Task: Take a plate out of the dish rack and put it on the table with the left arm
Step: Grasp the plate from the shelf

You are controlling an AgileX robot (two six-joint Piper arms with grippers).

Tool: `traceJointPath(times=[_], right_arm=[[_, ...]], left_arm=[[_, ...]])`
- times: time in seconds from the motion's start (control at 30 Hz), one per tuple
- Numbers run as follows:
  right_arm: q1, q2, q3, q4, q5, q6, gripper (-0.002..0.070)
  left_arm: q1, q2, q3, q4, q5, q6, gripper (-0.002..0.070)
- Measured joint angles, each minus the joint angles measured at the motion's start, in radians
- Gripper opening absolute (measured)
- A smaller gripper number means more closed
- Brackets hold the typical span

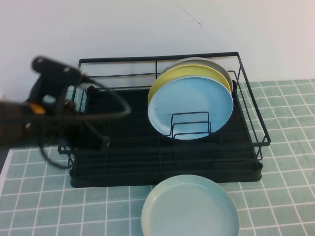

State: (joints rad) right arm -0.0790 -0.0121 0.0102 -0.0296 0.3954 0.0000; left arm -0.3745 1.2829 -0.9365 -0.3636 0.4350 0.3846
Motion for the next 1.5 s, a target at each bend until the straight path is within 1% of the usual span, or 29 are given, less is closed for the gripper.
traceJointPath(times=[0.07, 0.2, 0.33, 0.43, 0.5, 0.57, 0.63, 0.67, 0.8, 0.87, 1.0, 1.07, 1.2, 1.3, 1.5], right_arm=[[0.0, 0.0, 0.0, 0.0, 0.0, 0.0, -0.0002], [0.0, 0.0, 0.0, 0.0, 0.0, 0.0, -0.0002], [0.0, 0.0, 0.0, 0.0, 0.0, 0.0, -0.0002], [0.0, 0.0, 0.0, 0.0, 0.0, 0.0, -0.0002], [0.0, 0.0, 0.0, 0.0, 0.0, 0.0, -0.0002], [0.0, 0.0, 0.0, 0.0, 0.0, 0.0, -0.0002], [0.0, 0.0, 0.0, 0.0, 0.0, 0.0, -0.0002], [0.0, 0.0, 0.0, 0.0, 0.0, 0.0, -0.0002], [0.0, 0.0, 0.0, 0.0, 0.0, 0.0, -0.0002], [0.0, 0.0, 0.0, 0.0, 0.0, 0.0, -0.0002], [0.0, 0.0, 0.0, 0.0, 0.0, 0.0, -0.0002], [0.0, 0.0, 0.0, 0.0, 0.0, 0.0, -0.0002], [0.0, 0.0, 0.0, 0.0, 0.0, 0.0, -0.0002], [0.0, 0.0, 0.0, 0.0, 0.0, 0.0, -0.0002], [0.0, 0.0, 0.0, 0.0, 0.0, 0.0, -0.0002]], left_arm=[[-0.014, 0.055, -0.072, -0.008, 0.028, 0.014, -0.0003], [-0.015, 0.17, -0.251, -0.017, 0.125, 0.025, -0.0003], [-0.015, 0.272, -0.414, -0.016, 0.231, 0.088, -0.0003], [-0.015, 0.333, -0.505, -0.019, 0.278, 0.122, -0.0003], [-0.018, 0.363, -0.542, -0.023, 0.288, 0.151, 0.0013], [-0.027, 0.381, -0.567, -0.023, 0.285, 0.184, 0.0071], [-0.047, 0.396, -0.578, -0.023, 0.265, 0.221, 0.0159], [-0.063, 0.398, -0.58, -0.021, 0.248, 0.246, 0.0231], [-0.127, 0.415, -0.586, 0.038, 0.187, 0.346, 0.0423], [-0.158, 0.426, -0.586, 0.09, 0.148, 0.37, 0.0467], [-0.222, 0.458, -0.586, 0.231, 0.095, 0.374, 0.0489], [-0.238, 0.472, -0.586, 0.302, 0.075, 0.338, 0.0492], [-0.252, 0.496, -0.586, 0.401, 0.055, 0.25, 0.0493], [-0.253, 0.513, -0.586, 0.431, 0.05, 0.218, 0.0493], [-0.253, 0.532, -0.586, 0.439, 0.006, 0.197, 0.0494]])
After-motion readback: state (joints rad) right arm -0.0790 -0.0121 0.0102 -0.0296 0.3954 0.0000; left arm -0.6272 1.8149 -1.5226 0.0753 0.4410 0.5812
